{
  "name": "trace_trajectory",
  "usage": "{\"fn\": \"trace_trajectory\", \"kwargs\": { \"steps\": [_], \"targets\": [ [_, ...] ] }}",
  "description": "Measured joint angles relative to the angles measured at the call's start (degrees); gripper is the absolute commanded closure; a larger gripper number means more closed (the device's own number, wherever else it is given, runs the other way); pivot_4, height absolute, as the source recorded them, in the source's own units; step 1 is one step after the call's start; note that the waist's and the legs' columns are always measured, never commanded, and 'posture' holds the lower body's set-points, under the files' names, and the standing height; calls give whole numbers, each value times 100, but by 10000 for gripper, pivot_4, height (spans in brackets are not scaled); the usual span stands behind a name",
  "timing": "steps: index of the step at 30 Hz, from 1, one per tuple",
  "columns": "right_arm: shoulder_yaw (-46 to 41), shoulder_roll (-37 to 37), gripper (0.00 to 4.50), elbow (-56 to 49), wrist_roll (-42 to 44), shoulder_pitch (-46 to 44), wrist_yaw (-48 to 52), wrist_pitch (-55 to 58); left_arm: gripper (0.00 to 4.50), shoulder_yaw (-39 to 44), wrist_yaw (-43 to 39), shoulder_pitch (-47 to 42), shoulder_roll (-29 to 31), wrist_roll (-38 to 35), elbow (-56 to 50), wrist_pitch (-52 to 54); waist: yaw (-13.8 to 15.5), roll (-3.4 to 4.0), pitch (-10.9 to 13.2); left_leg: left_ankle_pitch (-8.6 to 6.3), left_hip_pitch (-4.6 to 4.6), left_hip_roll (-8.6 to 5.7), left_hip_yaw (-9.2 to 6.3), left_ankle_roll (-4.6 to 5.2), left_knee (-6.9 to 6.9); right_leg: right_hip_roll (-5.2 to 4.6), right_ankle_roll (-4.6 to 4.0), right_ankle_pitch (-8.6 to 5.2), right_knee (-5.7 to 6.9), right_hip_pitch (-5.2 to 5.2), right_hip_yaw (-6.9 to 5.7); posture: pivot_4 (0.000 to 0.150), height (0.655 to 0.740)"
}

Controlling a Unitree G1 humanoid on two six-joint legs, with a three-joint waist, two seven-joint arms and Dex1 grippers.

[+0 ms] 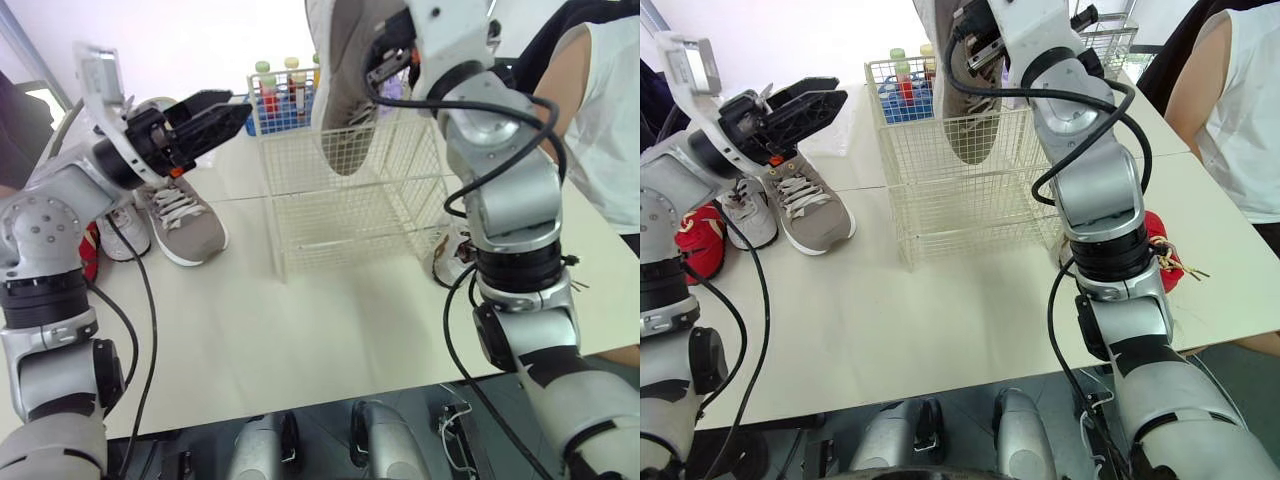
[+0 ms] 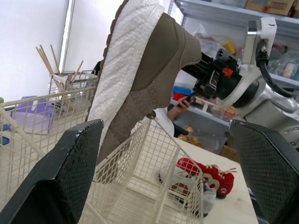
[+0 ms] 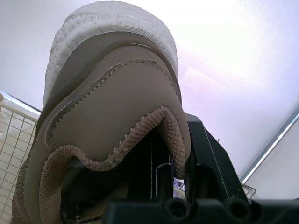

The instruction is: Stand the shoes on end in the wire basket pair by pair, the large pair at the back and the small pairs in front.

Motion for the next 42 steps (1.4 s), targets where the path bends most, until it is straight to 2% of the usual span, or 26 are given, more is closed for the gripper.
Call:
{"fn": "trace_trajectory", "kwargs": {
  "steps": [8,16,22,25,30,36,42],
  "targets": [
    [-22,-165,44710,139,-271,-11,-67,-299,0,0,4,0,-11,1,-5,0,6,0,1,0,-1,0,0,0,0,0,0,0,0,0,0,1500,7400],
    [-448,-233,44710,64,-533,-303,-234,-275,0,-194,-217,-18,-18,190,-4,-12,-3,1,1,0,-2,0,4,0,2,0,0,0,0,0,-1,1500,7400],
    [-473,-129,44710,53,-571,-202,-222,-67,0,-1116,-948,-410,-259,926,159,-443,13,1,1,0,-4,-2,14,0,4,0,0,0,0,0,-3,1500,7400],
    [-463,-170,44710,56,-668,-174,-223,-106,0,-1556,-1304,-902,-525,1387,582,-767,12,1,1,0,-5,-4,16,0,4,0,0,0,1,0,-4,1500,7400],
    [-460,-250,44710,119,-796,-172,-217,-234,0,-2155,-1619,-1245,-781,2273,1324,-1388,-12,2,1,1,-4,-4,18,0,3,3,0,0,0,-1,-4,1500,7400],
    [-447,-242,44710,239,-823,150,-37,-133,0,-2576,-1887,-1356,-1054,3004,2055,-1668,4,2,1,2,-5,-2,17,1,5,3,1,0,0,2,-3,1500,7400],
    [-375,-260,44710,228,-831,438,221,379,0,-2653,-2190,-1397,-954,3368,2036,-1693,-3,4,-1,2,-3,2,13,1,9,2,1,-1,2,1,-3,1500,7400]
  ]
}}
